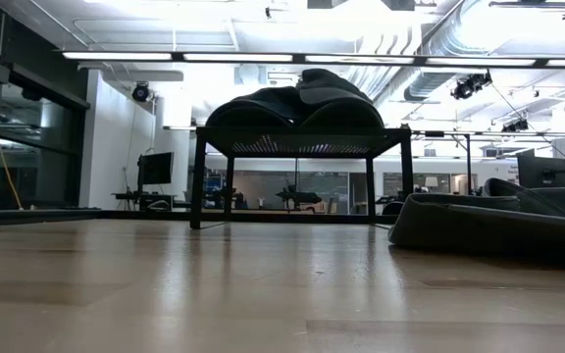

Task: Pick & Place hat
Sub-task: Stack the blue cap on the blue cap on the shelf

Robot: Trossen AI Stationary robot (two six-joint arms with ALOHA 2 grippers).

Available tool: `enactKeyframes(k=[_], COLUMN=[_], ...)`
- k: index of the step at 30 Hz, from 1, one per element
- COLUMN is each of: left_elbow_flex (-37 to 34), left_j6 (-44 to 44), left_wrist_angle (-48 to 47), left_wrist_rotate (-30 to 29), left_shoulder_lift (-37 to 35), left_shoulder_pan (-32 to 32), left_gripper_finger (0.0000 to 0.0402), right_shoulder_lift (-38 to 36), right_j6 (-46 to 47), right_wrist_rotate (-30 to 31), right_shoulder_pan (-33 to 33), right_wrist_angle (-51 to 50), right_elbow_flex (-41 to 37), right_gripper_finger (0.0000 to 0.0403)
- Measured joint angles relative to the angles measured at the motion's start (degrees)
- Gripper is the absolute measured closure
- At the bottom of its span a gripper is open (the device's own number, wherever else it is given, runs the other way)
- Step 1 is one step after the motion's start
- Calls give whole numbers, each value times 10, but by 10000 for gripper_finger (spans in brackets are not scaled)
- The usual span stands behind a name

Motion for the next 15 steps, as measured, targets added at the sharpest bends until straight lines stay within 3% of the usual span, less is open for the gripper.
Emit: enactKeyframes(k=[10, 15], left_elbow_flex=[0, 0], left_j6=[5, 11], left_wrist_angle=[-3, -18], left_wrist_rotate=[-82, -101], left_shoulder_lift=[-44, -46], left_shoulder_pan=[-49, -61], left_gripper_finger=[401, 401], right_shoulder_lift=[26, 47], right_j6=[17, 20], right_wrist_rotate=[-83, -92], right_shoulder_pan=[-15, -15], right_wrist_angle=[76, 91], right_elbow_flex=[1, -1], right_gripper_finger=[221, 221])
